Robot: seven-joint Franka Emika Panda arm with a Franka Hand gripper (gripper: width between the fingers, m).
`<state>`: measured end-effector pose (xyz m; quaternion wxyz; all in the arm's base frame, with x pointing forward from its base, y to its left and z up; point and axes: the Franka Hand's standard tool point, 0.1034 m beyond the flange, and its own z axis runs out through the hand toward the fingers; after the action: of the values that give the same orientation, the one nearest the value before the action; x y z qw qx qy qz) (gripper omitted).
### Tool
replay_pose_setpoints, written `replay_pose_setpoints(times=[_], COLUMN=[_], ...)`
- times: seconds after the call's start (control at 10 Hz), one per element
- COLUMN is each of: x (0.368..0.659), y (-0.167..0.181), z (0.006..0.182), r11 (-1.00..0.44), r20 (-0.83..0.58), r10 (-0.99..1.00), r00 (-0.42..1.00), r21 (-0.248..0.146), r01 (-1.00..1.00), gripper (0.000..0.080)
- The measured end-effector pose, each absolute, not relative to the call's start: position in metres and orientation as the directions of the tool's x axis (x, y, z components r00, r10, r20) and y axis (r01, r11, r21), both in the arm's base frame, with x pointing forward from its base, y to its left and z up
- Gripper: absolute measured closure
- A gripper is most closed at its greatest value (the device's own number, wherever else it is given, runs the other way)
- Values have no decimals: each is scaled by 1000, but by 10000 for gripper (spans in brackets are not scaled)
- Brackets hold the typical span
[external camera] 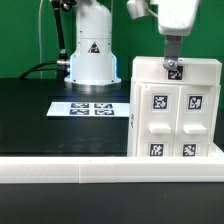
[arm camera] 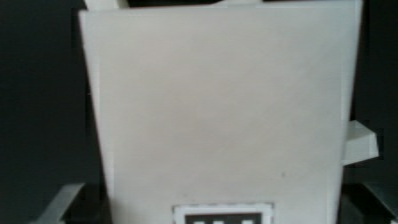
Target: Assemble cabinet
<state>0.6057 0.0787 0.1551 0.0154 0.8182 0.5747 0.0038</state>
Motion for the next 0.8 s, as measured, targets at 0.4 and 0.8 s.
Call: replay_pose_setpoints(times=[0.4, 0.8], x=[605, 605], y=[79, 80], z=[154, 155], r11=[-598, -868], r20=[-2, 62], r10=[801, 496], r00=[599, 866], r21=[30, 44], r01=[801, 494], gripper=[243, 243])
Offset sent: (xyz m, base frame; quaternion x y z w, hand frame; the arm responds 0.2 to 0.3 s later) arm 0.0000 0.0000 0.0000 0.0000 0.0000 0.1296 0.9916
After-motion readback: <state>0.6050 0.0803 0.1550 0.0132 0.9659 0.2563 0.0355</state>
